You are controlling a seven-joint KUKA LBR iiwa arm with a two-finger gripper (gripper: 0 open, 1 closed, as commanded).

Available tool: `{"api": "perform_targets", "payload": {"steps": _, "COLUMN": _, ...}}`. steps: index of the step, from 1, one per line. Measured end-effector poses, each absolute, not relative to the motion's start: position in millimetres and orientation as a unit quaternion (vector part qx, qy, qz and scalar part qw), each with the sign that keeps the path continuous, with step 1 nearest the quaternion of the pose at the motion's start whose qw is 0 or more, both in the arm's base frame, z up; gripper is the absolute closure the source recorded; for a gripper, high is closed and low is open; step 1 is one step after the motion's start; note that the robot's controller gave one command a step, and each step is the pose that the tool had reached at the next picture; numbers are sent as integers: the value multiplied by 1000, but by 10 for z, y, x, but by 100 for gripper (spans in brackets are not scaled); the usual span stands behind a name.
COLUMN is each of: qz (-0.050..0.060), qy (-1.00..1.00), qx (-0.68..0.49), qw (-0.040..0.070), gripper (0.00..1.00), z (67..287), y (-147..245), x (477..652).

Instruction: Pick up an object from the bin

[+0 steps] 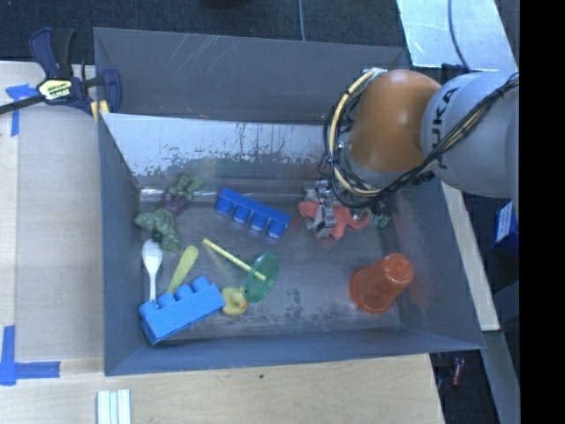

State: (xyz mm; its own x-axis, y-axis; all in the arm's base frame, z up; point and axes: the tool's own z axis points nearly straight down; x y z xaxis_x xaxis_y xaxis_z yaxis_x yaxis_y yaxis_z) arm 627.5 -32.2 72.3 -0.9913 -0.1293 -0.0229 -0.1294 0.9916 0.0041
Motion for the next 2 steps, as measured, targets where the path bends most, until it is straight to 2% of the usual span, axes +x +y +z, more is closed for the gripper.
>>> {"api": "perform_targets", "payload": {"steps": 1, "qz": 3, "qy": 998, "qx": -65, "qw": 11, "gripper": 100, "z": 723, "y": -322, "x": 6275}}
{"api": "perform_targets", "payload": {"steps": 2, "qz": 1, "qy": 982, "qx": -187, "qw": 12, "gripper": 100, "z": 722, "y": -415, "x": 6209}}
